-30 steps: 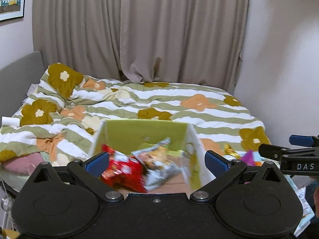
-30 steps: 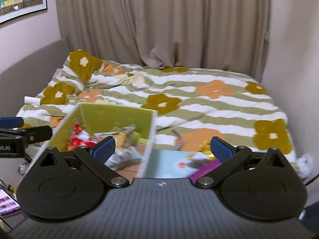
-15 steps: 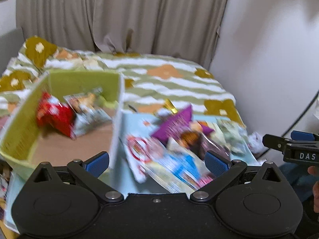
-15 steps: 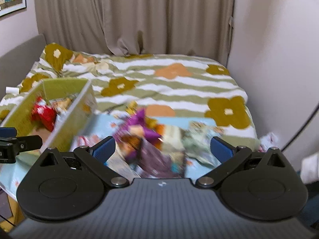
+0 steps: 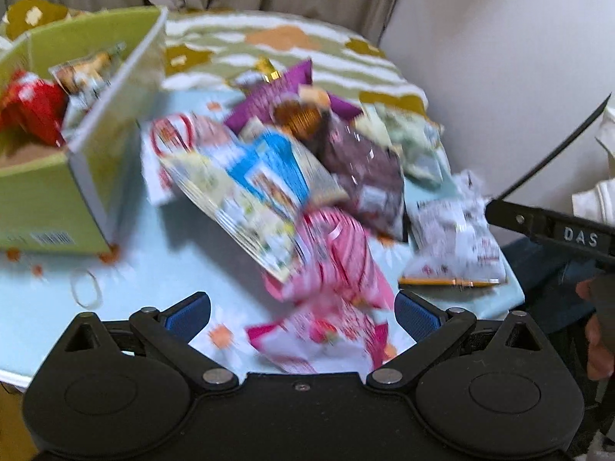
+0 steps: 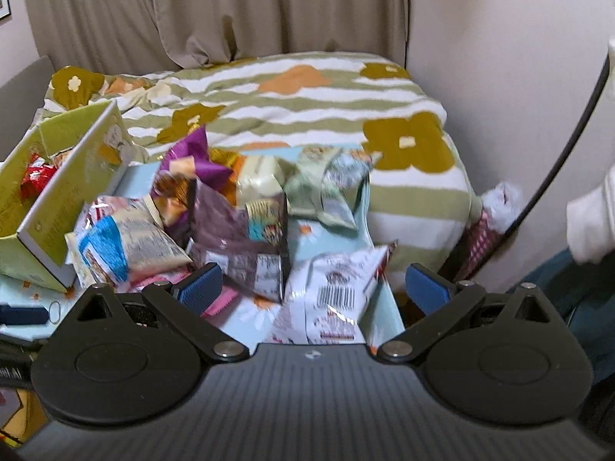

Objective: Organize snacks
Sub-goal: 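Grasp the pink strawberry bag with the left tool while the right tool grasps the white MPM bag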

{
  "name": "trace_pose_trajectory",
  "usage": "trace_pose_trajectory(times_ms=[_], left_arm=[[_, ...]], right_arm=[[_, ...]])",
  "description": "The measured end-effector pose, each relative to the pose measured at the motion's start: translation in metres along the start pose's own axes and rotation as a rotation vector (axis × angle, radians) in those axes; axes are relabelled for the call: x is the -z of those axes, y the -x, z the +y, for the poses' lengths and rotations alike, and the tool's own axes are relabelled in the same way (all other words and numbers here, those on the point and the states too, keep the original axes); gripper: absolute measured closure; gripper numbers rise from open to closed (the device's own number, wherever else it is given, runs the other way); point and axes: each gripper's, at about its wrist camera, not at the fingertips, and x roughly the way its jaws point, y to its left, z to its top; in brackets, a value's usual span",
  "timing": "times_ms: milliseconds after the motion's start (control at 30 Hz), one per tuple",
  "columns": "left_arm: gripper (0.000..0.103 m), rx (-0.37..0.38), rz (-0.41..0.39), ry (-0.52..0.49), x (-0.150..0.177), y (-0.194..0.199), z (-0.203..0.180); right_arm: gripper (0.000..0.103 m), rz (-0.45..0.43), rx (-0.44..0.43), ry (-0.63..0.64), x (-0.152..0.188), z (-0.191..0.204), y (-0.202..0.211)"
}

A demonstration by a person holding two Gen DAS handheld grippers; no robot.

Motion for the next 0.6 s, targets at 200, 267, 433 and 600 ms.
trace_pose_trajectory(times_ms=[200,267,433,600], left_arm=[[0.0,-0.002,0.061,0.015,0.01,-0.028,-0.007],[0.0,-0.009,0.078,0.013,0.012,-0.037,-0.01],[0.009,-0.014,0.102,0.008,0.016,-0.055,-0.014],[0.029,0.017,0.118,0.006,0.019,-0.067,-0.013]], right_arm=[[0.0,0.04,-0.005,-0.006,0.012,-0.006,-0.019],[0.0,0.048,-0.005,-0.006,0.015,-0.008,-0.024],[0.0,0.067,-0.007,-0.009,0.019,-0.013,-0.039],[0.0,0.082,-0.019,-0.017,0.021,-0.016,-0.052]])
